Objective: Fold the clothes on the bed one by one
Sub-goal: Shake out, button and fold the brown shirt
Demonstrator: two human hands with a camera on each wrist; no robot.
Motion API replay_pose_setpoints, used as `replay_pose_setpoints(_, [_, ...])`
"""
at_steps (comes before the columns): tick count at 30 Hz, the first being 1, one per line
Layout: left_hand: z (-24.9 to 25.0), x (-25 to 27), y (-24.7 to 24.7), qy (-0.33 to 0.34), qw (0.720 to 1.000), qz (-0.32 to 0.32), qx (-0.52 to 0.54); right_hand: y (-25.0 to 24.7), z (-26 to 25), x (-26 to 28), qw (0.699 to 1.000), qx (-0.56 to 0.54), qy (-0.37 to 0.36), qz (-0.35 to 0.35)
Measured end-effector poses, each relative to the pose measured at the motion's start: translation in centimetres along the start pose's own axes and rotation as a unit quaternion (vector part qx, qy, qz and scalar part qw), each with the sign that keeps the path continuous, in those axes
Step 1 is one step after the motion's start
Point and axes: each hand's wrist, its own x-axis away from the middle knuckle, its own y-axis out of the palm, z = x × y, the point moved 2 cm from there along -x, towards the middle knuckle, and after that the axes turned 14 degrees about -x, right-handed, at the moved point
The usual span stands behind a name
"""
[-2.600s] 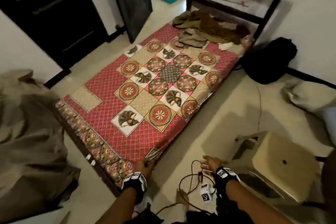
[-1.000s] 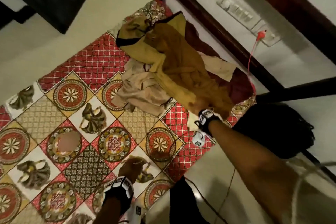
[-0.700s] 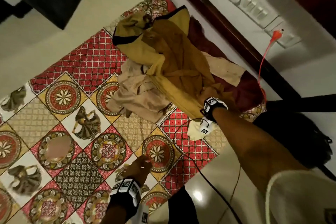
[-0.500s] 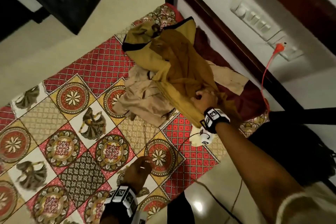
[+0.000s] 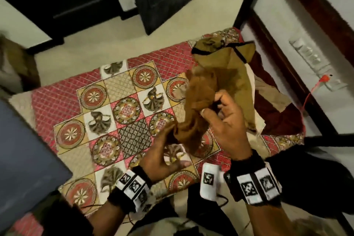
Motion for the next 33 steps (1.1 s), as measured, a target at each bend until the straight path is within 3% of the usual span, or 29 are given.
replay_pose_setpoints(3, [-0.4, 5.0, -3.7, 0.014, 0.992, 0.113, -0.054, 7.2, -1.8, 2.2, 0.999, 0.019, -0.01, -0.025])
replay_pose_setpoints(5, [-2.3, 8.4, -6.4, -0.028, 0.973, 0.187, -0.133, 11.2, -2.7, 3.0, 0.996, 0.067, -0.032, -0.042])
replay_pose_setpoints(7, [-5.1, 12.7, -9.7, -0.08, 0.951, 0.238, -0.183, 15.3, -3.5, 3.3, 0.993, 0.096, -0.06, -0.042])
replay_pose_setpoints(11, [-10.1, 20.1, -15.3, -0.114, 0.922, 0.292, -0.229, 21.7, -4.2, 2.1, 0.988, 0.099, -0.109, -0.052])
replay_pose_setpoints(15, [-13.9, 26.5, -20.4, -0.146, 0.928, 0.332, -0.09, 28.5, -5.1, 0.5, 0.978, 0.085, -0.146, -0.123])
replay_pose_setpoints(18, [-14.2, 30.1, -23.5, -0.172, 0.895, 0.409, -0.04, 32.3, -4.5, -0.3, 0.965, 0.117, -0.146, -0.182])
replay_pose_setpoints(22, [-12.6, 34.3, -27.2, -0.154, 0.855, 0.494, 0.016, 33.5, -3.8, -1.3, 0.956, 0.083, -0.076, -0.271])
replay_pose_setpoints(25, [-10.1, 36.2, -28.2, -0.131, 0.851, 0.509, 0.003, 32.6, -4.0, -1.6, 0.929, 0.086, -0.031, -0.359])
replay_pose_setpoints(26, [-8.9, 36.5, -28.6, -0.122, 0.85, 0.512, -0.02, 32.3, -4.3, -1.7, 0.922, 0.105, -0.052, -0.369])
replay_pose_setpoints(28, [-6.6, 36.7, -29.1, -0.12, 0.833, 0.531, -0.1, 31.7, -5.8, -2.2, 0.913, 0.157, -0.164, -0.34])
replay_pose_setpoints(30, [-5.5, 36.9, -29.8, -0.146, 0.801, 0.542, -0.207, 31.3, -7.9, -3.2, 0.882, 0.21, -0.313, -0.284])
replay_pose_setpoints(33, [-3.8, 37.4, -31.8, -0.2, 0.746, 0.583, -0.253, 31.5, -11.1, -5.3, 0.832, 0.25, -0.404, -0.286])
